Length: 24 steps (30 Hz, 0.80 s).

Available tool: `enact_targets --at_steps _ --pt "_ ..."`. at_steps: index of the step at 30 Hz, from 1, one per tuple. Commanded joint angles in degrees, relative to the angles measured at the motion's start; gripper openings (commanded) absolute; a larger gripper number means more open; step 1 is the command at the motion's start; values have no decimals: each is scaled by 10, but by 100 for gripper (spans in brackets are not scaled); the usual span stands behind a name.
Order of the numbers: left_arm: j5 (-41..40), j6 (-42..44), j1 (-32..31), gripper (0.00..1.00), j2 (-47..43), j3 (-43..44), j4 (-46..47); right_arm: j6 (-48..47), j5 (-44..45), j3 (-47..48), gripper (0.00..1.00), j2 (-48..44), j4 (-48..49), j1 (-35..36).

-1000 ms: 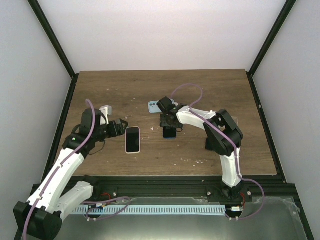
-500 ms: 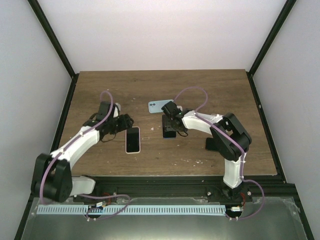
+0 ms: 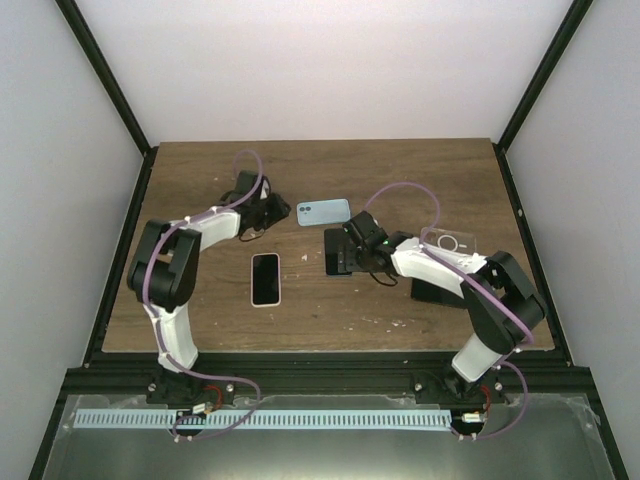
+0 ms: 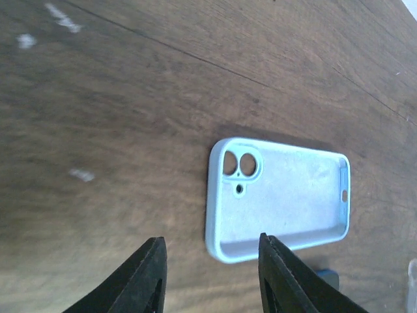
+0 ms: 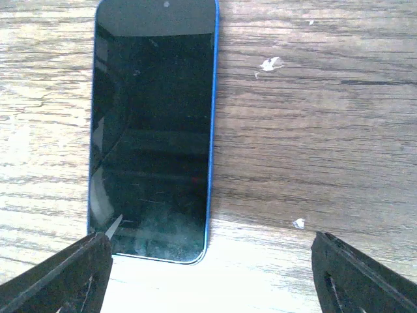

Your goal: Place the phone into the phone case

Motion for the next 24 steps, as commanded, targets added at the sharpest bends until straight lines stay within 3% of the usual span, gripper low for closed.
enact_targets --at_steps 1,15,24 --pt "4 6 -16 40 56 72 -1 -1 -16 -14 85 -22 15 -6" --pt "-12 31 -33 32 163 157 -84 0 -8 -45 82 -56 32 -5" --pt "-38 37 -41 15 187 215 -146 6 3 -43 80 -51 38 -6"
